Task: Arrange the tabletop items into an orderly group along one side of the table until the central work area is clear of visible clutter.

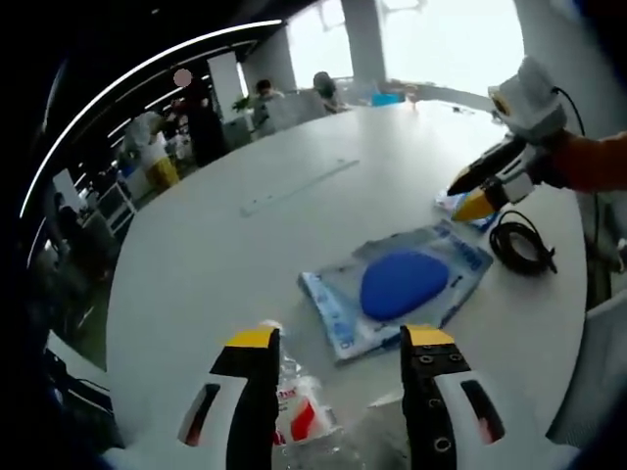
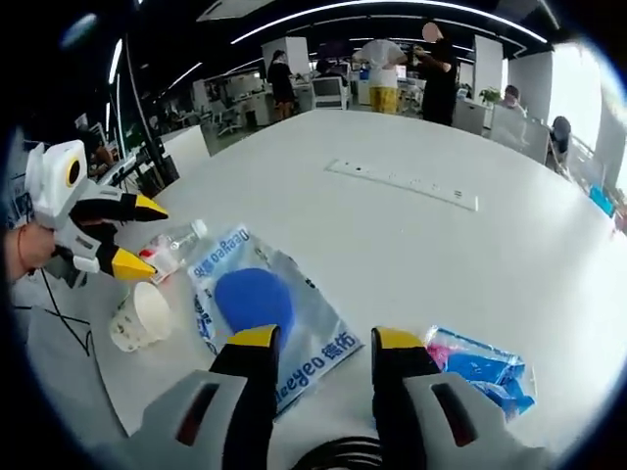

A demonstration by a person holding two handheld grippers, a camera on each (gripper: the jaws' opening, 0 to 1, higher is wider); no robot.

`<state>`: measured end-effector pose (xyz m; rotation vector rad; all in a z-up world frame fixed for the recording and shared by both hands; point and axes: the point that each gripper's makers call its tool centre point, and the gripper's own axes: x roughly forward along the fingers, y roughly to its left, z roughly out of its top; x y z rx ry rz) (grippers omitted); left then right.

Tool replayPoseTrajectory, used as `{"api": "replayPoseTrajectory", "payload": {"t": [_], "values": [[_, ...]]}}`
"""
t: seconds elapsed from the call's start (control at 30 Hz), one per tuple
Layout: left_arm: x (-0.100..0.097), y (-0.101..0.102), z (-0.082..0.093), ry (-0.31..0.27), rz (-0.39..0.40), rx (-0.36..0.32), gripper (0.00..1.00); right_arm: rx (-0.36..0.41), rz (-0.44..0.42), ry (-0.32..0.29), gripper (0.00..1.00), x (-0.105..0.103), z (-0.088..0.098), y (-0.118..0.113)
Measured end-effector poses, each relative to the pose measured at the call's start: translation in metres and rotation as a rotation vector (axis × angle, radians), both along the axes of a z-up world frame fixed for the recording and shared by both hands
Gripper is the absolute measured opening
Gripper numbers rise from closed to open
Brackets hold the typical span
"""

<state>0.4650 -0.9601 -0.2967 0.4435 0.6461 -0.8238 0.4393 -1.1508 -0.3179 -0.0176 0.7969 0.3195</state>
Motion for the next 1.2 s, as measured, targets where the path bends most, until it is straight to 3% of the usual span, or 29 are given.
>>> {"api": "replayPoseTrajectory", "payload": {"t": [0.6,1.2], "values": [[0.008,-0.011,-0.010,0.027,-0.027,-0.001,0.43,0.005,-0.134,0.098,0.25,0.002,-0.023,-0.015],[0.009,-0.013,-0.015,0.044,-0.040,-0.012,0.40,0.027,-0.205,0.160,0.19,0.001,-0.035,-0.017]]}}
